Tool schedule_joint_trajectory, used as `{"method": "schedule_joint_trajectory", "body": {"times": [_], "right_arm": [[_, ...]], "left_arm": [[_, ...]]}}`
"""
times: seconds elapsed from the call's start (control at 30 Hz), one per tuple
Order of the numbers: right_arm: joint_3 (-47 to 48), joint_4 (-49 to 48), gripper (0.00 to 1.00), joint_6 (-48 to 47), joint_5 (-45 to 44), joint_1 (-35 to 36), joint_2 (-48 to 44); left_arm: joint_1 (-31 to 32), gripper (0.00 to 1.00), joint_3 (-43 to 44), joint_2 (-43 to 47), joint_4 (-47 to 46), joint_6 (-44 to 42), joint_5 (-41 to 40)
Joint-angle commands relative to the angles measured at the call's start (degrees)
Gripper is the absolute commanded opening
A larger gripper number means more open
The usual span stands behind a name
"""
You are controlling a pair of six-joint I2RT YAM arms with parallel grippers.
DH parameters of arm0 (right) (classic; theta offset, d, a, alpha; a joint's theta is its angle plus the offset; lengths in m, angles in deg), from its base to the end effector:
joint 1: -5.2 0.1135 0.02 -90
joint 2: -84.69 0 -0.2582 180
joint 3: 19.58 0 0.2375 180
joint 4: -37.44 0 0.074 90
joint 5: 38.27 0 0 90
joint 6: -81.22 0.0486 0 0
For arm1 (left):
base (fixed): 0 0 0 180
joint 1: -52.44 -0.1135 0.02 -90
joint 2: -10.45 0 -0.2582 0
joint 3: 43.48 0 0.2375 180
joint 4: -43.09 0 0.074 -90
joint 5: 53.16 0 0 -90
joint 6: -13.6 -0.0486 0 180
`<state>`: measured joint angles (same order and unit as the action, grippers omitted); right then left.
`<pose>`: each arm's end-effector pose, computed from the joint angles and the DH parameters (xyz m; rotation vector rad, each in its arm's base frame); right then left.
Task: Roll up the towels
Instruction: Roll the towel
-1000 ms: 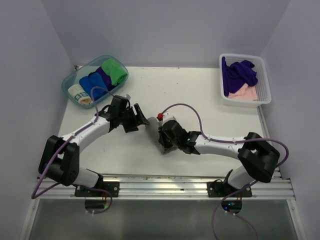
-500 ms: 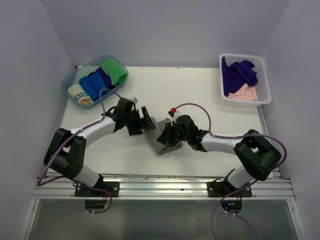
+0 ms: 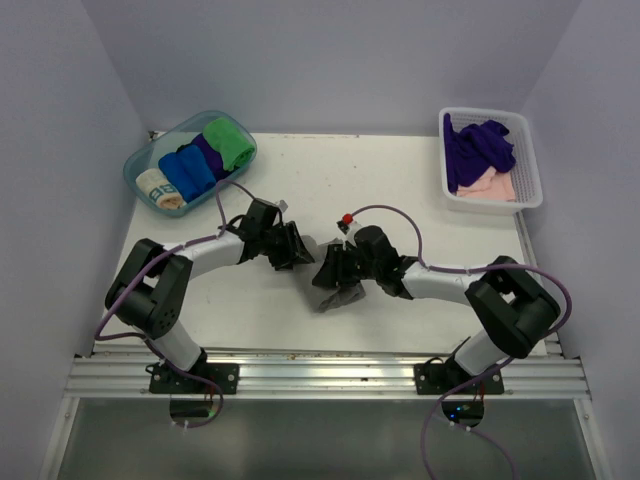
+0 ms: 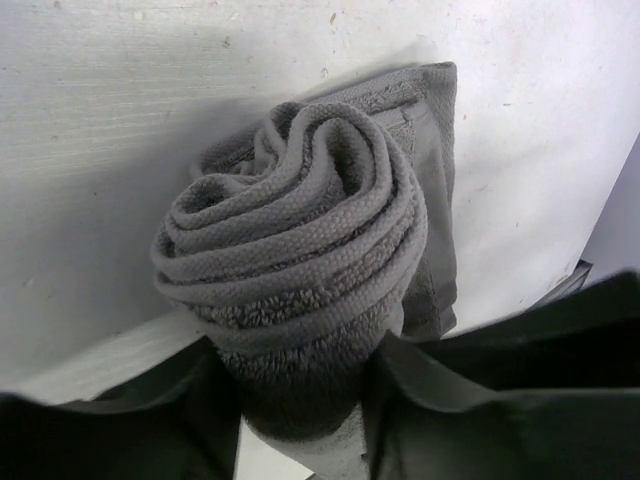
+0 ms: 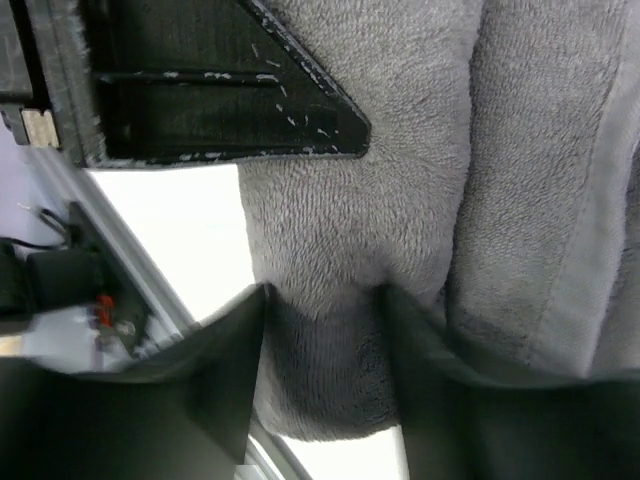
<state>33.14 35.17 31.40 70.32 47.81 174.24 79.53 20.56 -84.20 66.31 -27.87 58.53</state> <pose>0.2154 0.2192 0.1612 -0.2550 2.3739 1.1186 0.2729 -0.1597 0.1537 -0.3376 2.6950 -0.9530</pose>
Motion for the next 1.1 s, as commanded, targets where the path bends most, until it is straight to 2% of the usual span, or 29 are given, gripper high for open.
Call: {"method": "schedule_joint_trajectory", "body": {"times": [0.0,0.07,0.13,0.27,0.33,0.5,0.8,0.83,0.93,0.97,1.07], "right_arm": [[3.4,15.4,0.59,-6.8,-4.9,0.2,-2.8],[4.2,20.2,0.67,-9.4,-8.3,-0.6,-6.9],[4.7,23.5,0.70,-11.2,-10.1,-1.1,-10.9],[4.9,25.3,0.72,-12.3,-13.7,-2.9,-14.8],[4.5,25.2,0.72,-12.0,-14.2,-4.3,-15.0],[7.1,28.8,0.58,-10.8,-18.4,-5.3,-10.3],[10.4,30.2,0.55,-14.4,-17.2,-5.3,-1.6],[10.4,29.8,0.53,-14.9,-17.2,-5.3,-0.4],[10.4,29.7,0.38,-15.1,-18.1,-5.3,1.1],[10.4,29.5,0.29,-15.2,-18.4,-5.3,1.3],[11.2,29.6,0.12,-16.4,-20.3,-5.4,2.3]], "left_arm": [[1.0,0.39,1.2,-1.2,0.2,-1.2,-0.6],[1.0,0.31,1.7,-1.3,1.5,-1.6,-1.2],[1.0,0.24,2.0,-1.4,2.3,-2.2,-1.4],[1.0,0.22,2.0,-1.2,3.1,-2.4,-1.4],[1.0,0.21,1.9,-1.2,3.3,-2.5,-1.7],[1.0,0.20,2.2,-0.8,3.8,-2.8,-1.7],[1.0,0.20,3.3,-0.2,6.3,-4.5,-1.8],[1.0,0.20,3.5,-0.2,6.6,-5.0,-1.7],[1.0,0.19,4.1,-0.4,7.4,-6.8,-0.2],[1.0,0.19,4.2,-0.6,8.0,-7.2,0.2],[1.1,0.19,4.4,-1.2,9.1,-8.7,1.2]]}}
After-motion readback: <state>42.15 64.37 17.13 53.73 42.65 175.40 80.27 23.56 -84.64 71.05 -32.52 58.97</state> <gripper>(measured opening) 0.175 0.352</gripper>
